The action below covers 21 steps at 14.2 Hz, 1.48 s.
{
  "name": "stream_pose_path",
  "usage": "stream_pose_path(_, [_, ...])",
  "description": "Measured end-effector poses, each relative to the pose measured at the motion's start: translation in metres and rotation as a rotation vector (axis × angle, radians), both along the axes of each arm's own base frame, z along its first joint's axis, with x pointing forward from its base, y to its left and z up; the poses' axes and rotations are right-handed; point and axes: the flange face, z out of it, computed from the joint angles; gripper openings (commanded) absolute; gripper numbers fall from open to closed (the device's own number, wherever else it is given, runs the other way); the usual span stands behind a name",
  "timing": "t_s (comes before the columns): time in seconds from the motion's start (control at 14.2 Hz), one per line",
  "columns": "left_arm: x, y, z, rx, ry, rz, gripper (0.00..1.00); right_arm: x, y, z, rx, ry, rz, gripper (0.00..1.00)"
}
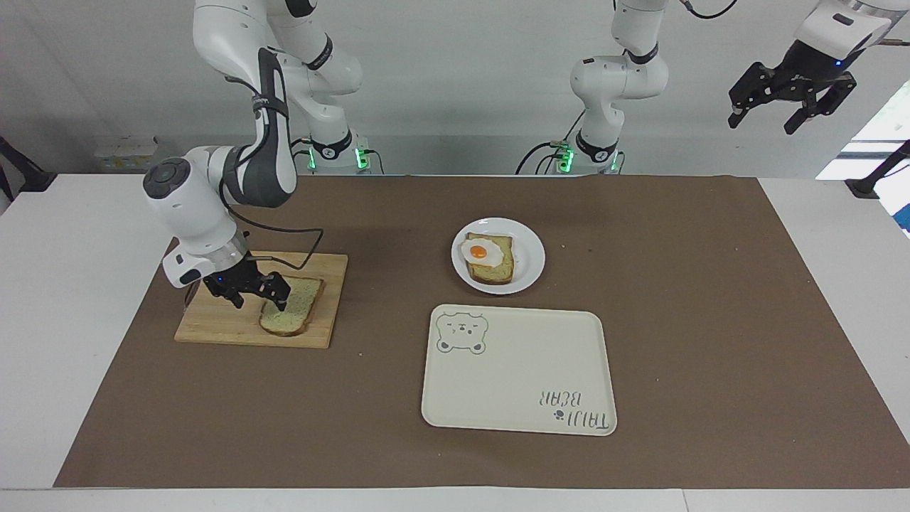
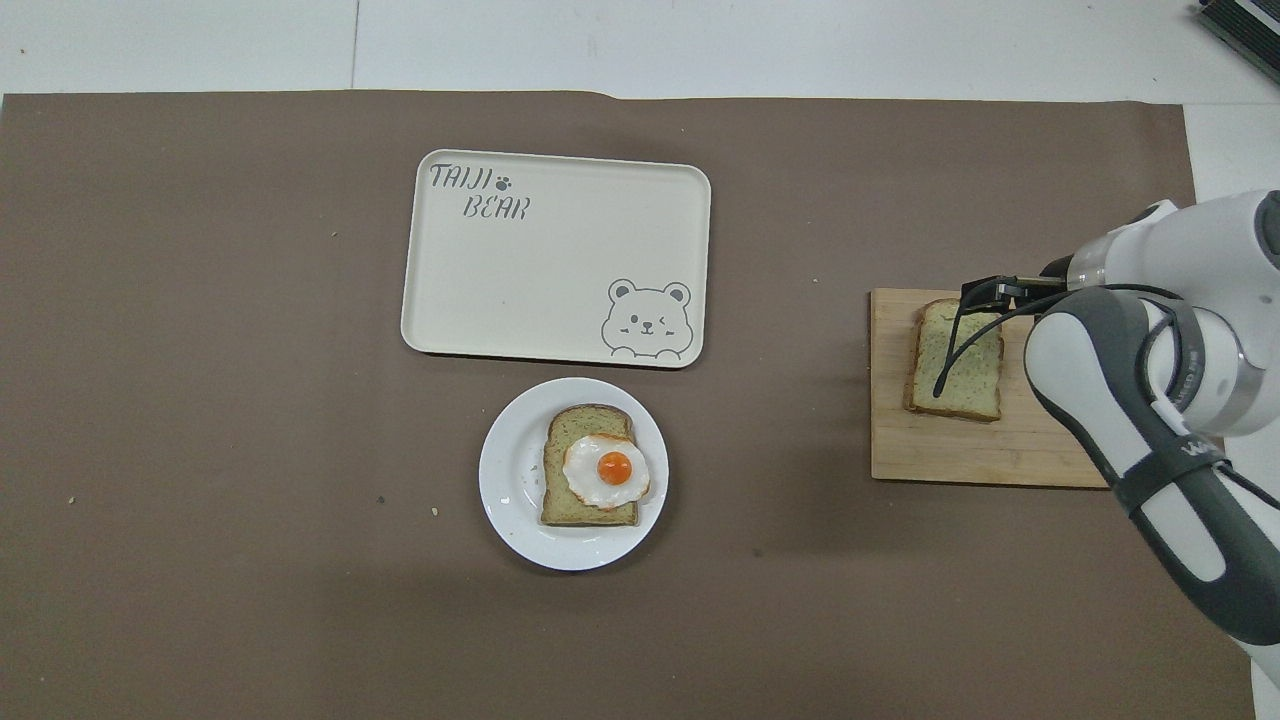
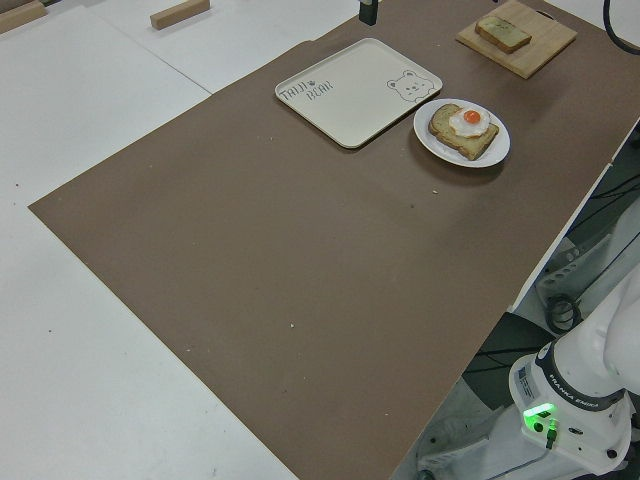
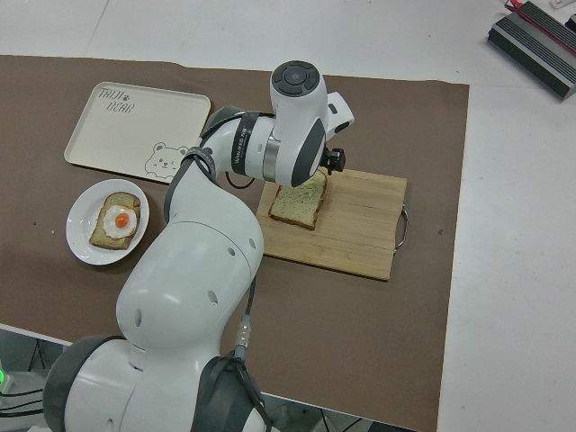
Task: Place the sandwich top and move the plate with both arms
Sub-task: 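Lower the right gripper onto the bread slice on the wooden board, then close the right gripper on the bread slice and lift it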
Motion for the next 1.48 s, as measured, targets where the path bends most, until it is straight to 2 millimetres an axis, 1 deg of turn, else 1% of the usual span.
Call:
stream_pose_path(0.14, [0.0, 0.0, 0.0, 0.0, 0.0, 0.0, 1.0, -0.003, -0.002, -0.007, 0.006, 0.01, -0.009, 1.0])
stream_pose_path(0.28, [0.0, 0.0, 0.0, 0.0, 0.0, 0.0, 1.0, -0.01, -0.004, -0.022, 0.063, 0.004, -0.051, 1.0])
stream_pose_path(0.35, [0.0, 0.0, 0.0, 0.0, 0.0, 0.0, 1.0, -0.014, -0.004, -0.032, 0.089, -0.004, -0.052, 1.0])
stream_pose_path(0.49, [0.0, 0.0, 0.0, 0.0, 0.0, 0.0, 1.0, -0.02, -0.007, -0.043, 0.098, -0.004, -0.045, 1.0])
stream_pose_path(0.77, [0.0, 0.0, 0.0, 0.0, 0.0, 0.0, 1.0, -0.022, -0.01, -0.046, 0.097, -0.002, -0.042, 1.0])
stream_pose_path(1.05, [0.0, 0.0, 0.0, 0.0, 0.0, 0.0, 1.0, -0.026, -0.023, -0.05, 0.095, 0.002, -0.038, 1.0])
stream_pose_path(1.12, [0.0, 0.0, 0.0, 0.0, 0.0, 0.0, 1.0, -0.027, -0.025, -0.051, 0.095, 0.004, -0.036, 0.94])
stream_pose_path(1.2, [0.0, 0.0, 0.0, 0.0, 0.0, 0.0, 1.0, -0.027, -0.025, -0.051, 0.095, 0.005, -0.035, 0.77])
stream_pose_path(1.27, [0.0, 0.0, 0.0, 0.0, 0.0, 0.0, 1.0, -0.028, -0.024, -0.052, 0.096, 0.005, -0.035, 0.55])
stream_pose_path(1.34, [0.0, 0.0, 0.0, 0.0, 0.0, 0.0, 1.0, -0.028, -0.024, -0.052, 0.096, 0.006, -0.034, 0.36])
stream_pose_path(1.41, [0.0, 0.0, 0.0, 0.0, 0.0, 0.0, 1.0, -0.028, -0.024, -0.052, 0.096, 0.006, -0.034, 0.24])
stream_pose_path(1.48, [0.0, 0.0, 0.0, 0.0, 0.0, 0.0, 1.0, -0.028, -0.024, -0.052, 0.096, 0.006, -0.034, 0.14])
